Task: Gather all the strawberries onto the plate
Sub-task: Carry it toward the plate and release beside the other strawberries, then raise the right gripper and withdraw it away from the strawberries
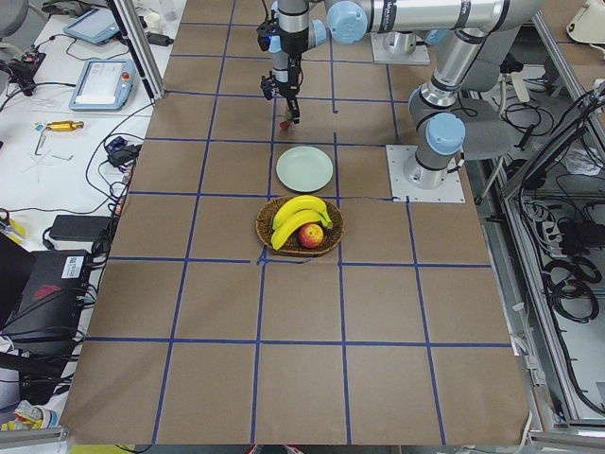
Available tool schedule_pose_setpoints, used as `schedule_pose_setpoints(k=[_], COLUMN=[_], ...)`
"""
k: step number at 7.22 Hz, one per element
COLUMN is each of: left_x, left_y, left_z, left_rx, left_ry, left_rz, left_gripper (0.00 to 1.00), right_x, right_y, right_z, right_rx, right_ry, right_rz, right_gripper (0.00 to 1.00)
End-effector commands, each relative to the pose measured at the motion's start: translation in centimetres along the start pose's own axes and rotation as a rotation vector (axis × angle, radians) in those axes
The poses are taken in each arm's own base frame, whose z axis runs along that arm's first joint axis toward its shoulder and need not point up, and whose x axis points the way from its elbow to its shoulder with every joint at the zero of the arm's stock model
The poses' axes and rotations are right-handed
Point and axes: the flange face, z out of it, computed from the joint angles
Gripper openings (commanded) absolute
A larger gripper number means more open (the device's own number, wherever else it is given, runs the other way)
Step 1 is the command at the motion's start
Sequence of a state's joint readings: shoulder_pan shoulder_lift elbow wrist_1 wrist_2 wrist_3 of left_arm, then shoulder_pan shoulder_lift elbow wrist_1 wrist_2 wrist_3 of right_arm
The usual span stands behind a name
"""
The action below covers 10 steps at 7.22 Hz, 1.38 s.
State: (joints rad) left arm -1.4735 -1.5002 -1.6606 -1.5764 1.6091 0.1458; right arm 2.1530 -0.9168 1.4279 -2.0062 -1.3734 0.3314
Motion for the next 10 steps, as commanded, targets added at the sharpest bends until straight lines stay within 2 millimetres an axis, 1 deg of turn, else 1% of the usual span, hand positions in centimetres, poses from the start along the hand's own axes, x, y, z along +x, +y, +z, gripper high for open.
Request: schedule_pose_setpoints(k=[1,2,3,4,5,6,7,8,9,10], left_x=[0.0,0.0,0.0,0.3,0.1,0.5,0.6,0.6,0.7,0.7], left_y=[0.0,0.0,0.0,-0.2,-0.2,-0.1,-0.2,-0.7,-0.6,-0.3], left_z=[0.0,0.0,0.0,0.4,0.2,0.5,0.6,2.2,4.0,5.0], left_rx=[0.0,0.0,0.0,-0.01,-0.003,-0.011,-0.017,-0.057,-0.082,-0.1], left_ry=[0.0,0.0,0.0,0.0,0.0,0.007,0.02,0.018,0.017,0.019], left_rz=[-0.001,-0.001,-0.002,-0.004,-0.01,-0.008,-0.01,-0.007,0.0,-0.009], left_gripper=[1.0,1.0,1.0,1.0,1.0,1.0,1.0,1.0,1.0,1.0], right_x=[-0.2,0.3,1.3,2.6,5.5,9.3,13.2,16.8,19.3,22.0], right_y=[0.8,3.2,3.7,3.2,2.4,2.4,3.0,2.9,2.8,2.8], right_z=[-1.8,-5.0,-7.9,-9.2,-11.1,-14.4,-17.5,-19.9,-22.0,-24.1], right_rx=[0.006,-0.063,-0.038,-0.02,-0.015,-0.008,-0.009,0.018,0.058,0.098], right_ry=[0.004,0.04,0.032,0.027,0.023,0.049,0.099,0.133,0.116,0.118], right_rz=[0.001,0.008,-0.003,0.002,0.044,0.062,0.082,0.135,0.177,0.216], right_gripper=[0.7,0.84,1.0,1.0,1.0,1.0,1.0,1.0,1.0,1.0])
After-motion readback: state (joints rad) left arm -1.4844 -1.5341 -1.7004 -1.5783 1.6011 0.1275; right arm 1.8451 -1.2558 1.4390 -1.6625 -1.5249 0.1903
